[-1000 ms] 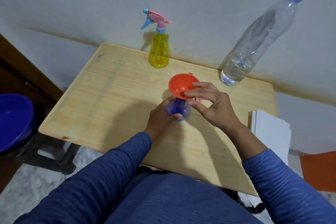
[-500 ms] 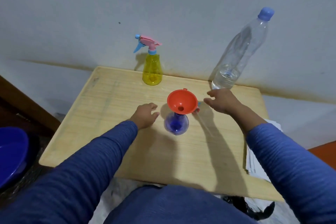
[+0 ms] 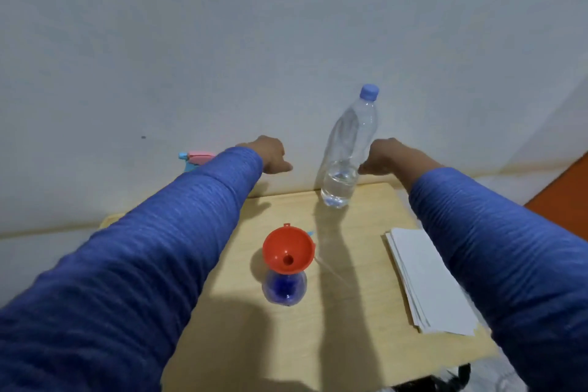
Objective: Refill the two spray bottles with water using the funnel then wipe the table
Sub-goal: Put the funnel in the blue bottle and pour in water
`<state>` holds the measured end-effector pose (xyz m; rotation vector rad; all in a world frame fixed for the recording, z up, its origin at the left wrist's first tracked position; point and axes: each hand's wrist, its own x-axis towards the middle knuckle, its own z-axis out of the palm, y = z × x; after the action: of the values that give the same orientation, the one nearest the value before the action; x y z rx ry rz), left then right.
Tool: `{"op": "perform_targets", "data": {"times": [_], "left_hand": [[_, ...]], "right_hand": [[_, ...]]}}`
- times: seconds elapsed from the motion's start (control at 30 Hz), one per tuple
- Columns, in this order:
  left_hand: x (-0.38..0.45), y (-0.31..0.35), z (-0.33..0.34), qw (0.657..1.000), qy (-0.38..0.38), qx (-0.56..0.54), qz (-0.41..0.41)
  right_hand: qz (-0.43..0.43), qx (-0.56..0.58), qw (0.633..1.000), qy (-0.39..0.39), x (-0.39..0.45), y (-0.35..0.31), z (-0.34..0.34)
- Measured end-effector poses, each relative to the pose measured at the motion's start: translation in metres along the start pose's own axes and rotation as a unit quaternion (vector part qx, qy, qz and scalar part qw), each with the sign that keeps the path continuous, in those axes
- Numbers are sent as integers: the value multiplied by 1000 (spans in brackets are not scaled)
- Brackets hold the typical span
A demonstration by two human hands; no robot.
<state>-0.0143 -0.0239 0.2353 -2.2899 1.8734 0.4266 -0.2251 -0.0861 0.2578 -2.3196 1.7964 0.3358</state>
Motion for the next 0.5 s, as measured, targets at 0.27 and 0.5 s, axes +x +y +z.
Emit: {"op": "perform_targets", "data": {"times": [0.27, 0.5], "left_hand": [[50, 75, -75, 992, 79, -60, 81], [73, 109, -72, 976, 97, -163, 112]], "right_hand": [[35, 30, 992, 118, 29, 20, -81], [-73, 94, 976, 185, 45, 13, -87]]}}
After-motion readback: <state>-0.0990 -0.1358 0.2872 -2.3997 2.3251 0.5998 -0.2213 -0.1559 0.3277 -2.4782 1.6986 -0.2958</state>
